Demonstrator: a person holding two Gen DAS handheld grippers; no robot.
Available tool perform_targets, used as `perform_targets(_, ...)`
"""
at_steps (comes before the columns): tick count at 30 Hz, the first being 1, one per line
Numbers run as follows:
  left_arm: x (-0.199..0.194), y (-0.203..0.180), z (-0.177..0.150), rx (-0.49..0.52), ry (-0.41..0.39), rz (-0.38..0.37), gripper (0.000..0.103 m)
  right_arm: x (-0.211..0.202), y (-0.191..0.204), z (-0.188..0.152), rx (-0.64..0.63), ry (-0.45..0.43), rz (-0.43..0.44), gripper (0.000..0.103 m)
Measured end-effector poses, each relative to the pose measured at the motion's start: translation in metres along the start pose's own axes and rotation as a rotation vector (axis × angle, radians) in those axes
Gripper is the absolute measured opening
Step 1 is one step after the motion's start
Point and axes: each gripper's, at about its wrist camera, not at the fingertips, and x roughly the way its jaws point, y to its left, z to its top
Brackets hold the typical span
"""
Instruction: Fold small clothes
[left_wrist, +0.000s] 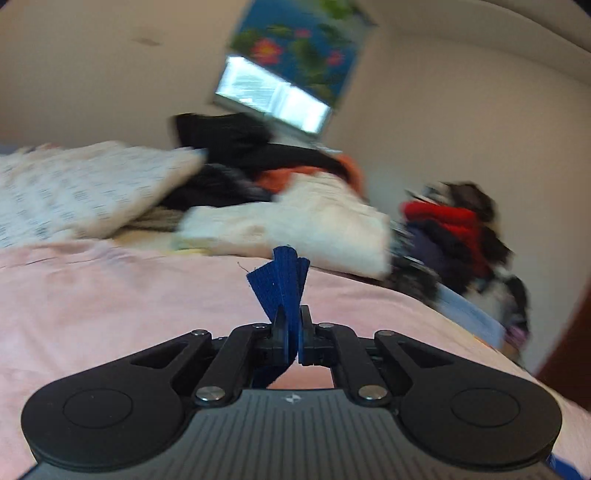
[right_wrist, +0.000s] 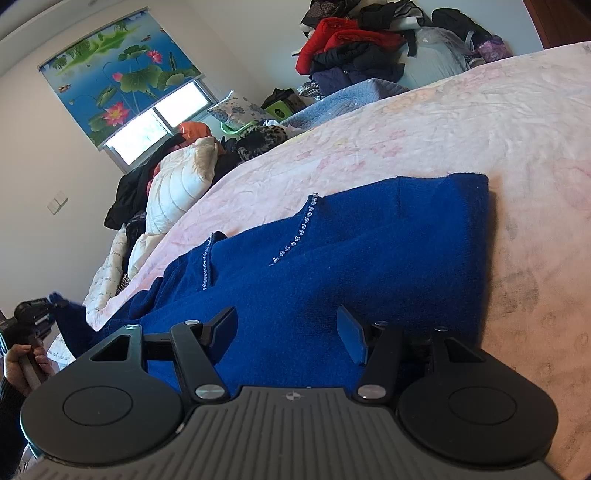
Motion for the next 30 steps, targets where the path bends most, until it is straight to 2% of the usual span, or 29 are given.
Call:
perform_targets(2, -0.013, -0.057, -0.03, 0.146, 0.041, -0.201, 0.004, 0.0, 0.0, 0.0, -0.001, 0.0, 0.0, 0.062)
perform_targets(4, -0.024, -0.109, -0.067, 0.308, 0.104, -0.326, 0.004, 0.0, 0.0, 0.0, 0.001, 0.0, 0.001, 0.062)
perform_targets(6, -0.031, -0.151, -0.108, 0.498, 0.161, -0.372, 0.004, 0.0, 0.0, 0.0, 0.003, 0.0, 0.003, 0.062)
perform_targets(8, -0.03, -0.174, -0.138, 0.615, 0.213, -0.356, 0.005, -0.001, 0.0, 0.0, 0.006, 0.0, 0.007, 0.062)
perform_targets(11, -0.018, -0.174, -0.153, 0.608, 0.299, -0.311, 0.004, 0.0, -0.001, 0.0, 0.01, 0.0, 0.012, 0.062)
perform_targets(15, -0.012, -0.168, -0.151, 0.582, 0.324, -0.3, 0.004, 0.0, -0.002, 0.002, 0.013, 0.004, 0.012, 0.062)
perform_targets(18, -0.018, -0.176, -0.157, 0.631, 0.303, -0.28, 0.004, 0.002, 0.023, 0.016, 0.026, 0.06, -0.103, 0.066)
perform_targets(19, -0.022, -0.178, -0.159, 0.645, 0.294, -0.28, 0.004, 0.001, 0.033, 0.022, 0.055, 0.064, -0.098, 0.068)
perform_targets(21, -0.027, -0.177, -0.158, 0.649, 0.276, -0.302, 0.005, 0.002, 0.048, 0.03, 0.143, 0.084, 0.057, 0.075)
perform_targets(22, -0.029, -0.176, -0.158, 0.644, 0.27, -0.311, 0.005, 0.009, 0.055, 0.033, 0.188, 0.13, 0.142, 0.089)
perform_targets(23, -0.029, -0.175, -0.157, 0.64, 0.266, -0.314, 0.005, 0.018, 0.063, 0.034, 0.225, 0.188, 0.214, 0.097)
perform_targets(24, -0.03, -0.174, -0.156, 0.634, 0.26, -0.317, 0.005, 0.031, 0.071, 0.034, 0.261, 0.255, 0.272, 0.097)
perform_targets(25, -0.031, -0.174, -0.156, 0.629, 0.252, -0.327, 0.005, 0.042, 0.076, 0.034, 0.282, 0.306, 0.294, 0.094)
perform_targets(30, -0.044, -0.176, -0.156, 0.653, 0.179, -0.36, 0.005, 0.095, 0.08, 0.035, 0.447, 0.446, 0.286, 0.082)
